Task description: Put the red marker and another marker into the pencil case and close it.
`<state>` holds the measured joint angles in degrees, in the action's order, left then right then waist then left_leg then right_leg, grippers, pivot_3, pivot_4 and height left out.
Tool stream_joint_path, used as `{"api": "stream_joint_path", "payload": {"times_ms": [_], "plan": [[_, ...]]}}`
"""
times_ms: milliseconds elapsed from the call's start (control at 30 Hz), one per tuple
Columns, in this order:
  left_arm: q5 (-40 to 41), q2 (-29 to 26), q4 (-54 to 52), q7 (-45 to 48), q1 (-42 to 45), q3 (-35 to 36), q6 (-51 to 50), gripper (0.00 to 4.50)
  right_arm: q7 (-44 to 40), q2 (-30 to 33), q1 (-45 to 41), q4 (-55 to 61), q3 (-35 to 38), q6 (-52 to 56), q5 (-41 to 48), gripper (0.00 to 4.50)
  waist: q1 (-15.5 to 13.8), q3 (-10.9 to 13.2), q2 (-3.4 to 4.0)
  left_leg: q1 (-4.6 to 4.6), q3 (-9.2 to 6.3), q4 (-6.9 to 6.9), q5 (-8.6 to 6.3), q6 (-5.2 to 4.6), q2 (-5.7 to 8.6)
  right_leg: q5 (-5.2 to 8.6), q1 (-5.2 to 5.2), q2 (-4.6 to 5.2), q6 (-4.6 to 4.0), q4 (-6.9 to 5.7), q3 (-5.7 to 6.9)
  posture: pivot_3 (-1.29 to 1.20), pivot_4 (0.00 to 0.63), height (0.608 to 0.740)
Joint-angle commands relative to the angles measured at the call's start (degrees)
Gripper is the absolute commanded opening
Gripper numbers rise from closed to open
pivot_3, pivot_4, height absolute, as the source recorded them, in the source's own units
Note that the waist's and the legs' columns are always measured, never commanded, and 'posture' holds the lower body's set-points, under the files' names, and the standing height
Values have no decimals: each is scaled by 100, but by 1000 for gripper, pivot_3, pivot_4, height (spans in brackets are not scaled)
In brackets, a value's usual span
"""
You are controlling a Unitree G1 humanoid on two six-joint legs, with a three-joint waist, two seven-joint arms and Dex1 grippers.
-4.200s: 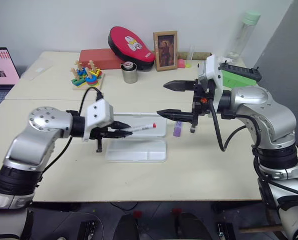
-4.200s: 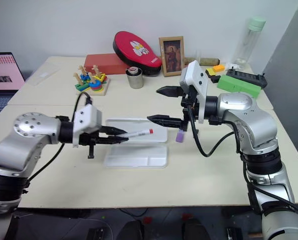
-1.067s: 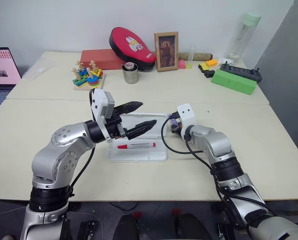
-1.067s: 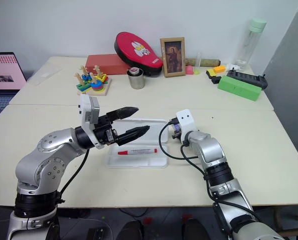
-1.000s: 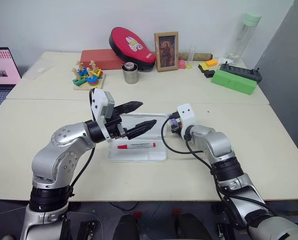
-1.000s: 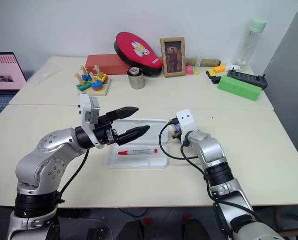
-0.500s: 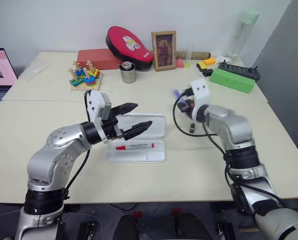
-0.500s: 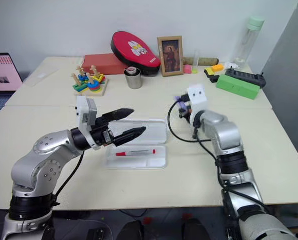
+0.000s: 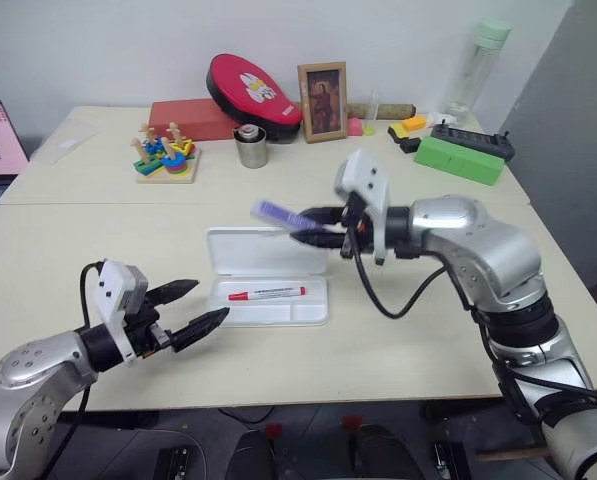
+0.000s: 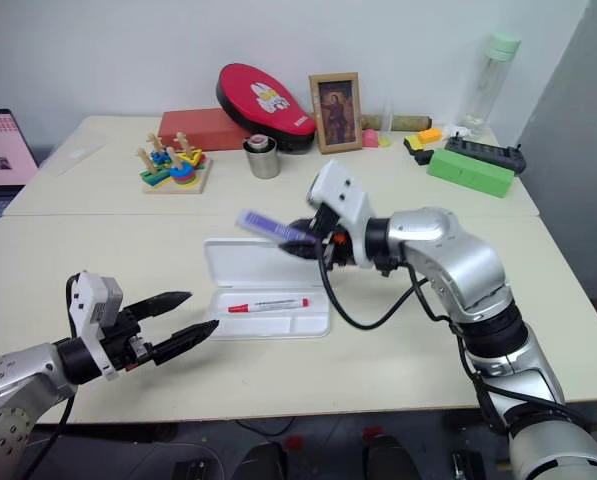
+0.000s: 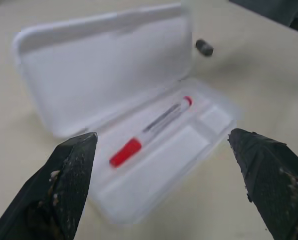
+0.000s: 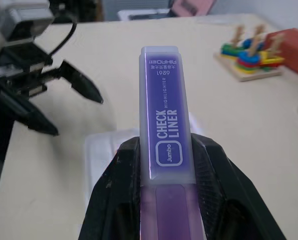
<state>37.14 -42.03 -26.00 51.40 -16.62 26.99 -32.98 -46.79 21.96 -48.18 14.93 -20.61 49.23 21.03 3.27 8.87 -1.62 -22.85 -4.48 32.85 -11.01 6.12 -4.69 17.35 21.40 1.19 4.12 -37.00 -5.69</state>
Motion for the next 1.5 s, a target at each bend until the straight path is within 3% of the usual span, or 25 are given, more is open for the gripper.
{"api": "stream_joint_path", "payload": {"times_ms": [33,367,833,867,967,1267,1500], "plan": [[-36,37,-185,105,-474,492,292,4500,217,-254,-62,-187,-599,-68,-422,1074,-11,-4,-7,-3,0,2,1,0,0,12,4,0,-22,-1,0,0,150,740],[254,193,-599,-124,-939,806,218,4500,186,-972,-112,-1320,-1714,-629,-1238,1074,-61,-11,-20,-1,3,7,1,4,-1,18,4,2,-34,-7,2,0,150,740],[450,158,-774,-410,-866,696,71,4500,-8,-1420,-31,-2015,-1803,-971,-1611,1074,-41,-11,-19,-1,3,1,0,6,-2,4,7,0,-7,-7,4,0,150,740],[448,146,-755,-417,-830,678,63,4500,-9,-1438,-36,-2038,-1790,-985,-1620,1634,-41,-11,-20,-1,3,1,0,6,-2,4,7,0,-7,-8,4,0,150,740],[444,119,-709,-427,-729,644,34,4500,-35,-1478,-53,-2052,-1730,-997,-1620,2072,-44,-11,-20,-2,3,1,0,6,-1,4,7,1,-7,-7,4,0,150,740],[382,70,-608,-436,-439,433,32,4500,-87,-1484,-59,-1672,-1333,-834,-1410,4356,-34,-11,-20,-2,2,0,-1,6,-1,3,7,0,-7,-7,4,0,150,740],[367,51,-556,-439,58,44,35,4500,-341,-947,167,-577,-290,-107,-652,4464,-52,-11,-19,-4,2,0,-1,6,-1,3,5,0,-6,-5,4,0,150,740]]}}
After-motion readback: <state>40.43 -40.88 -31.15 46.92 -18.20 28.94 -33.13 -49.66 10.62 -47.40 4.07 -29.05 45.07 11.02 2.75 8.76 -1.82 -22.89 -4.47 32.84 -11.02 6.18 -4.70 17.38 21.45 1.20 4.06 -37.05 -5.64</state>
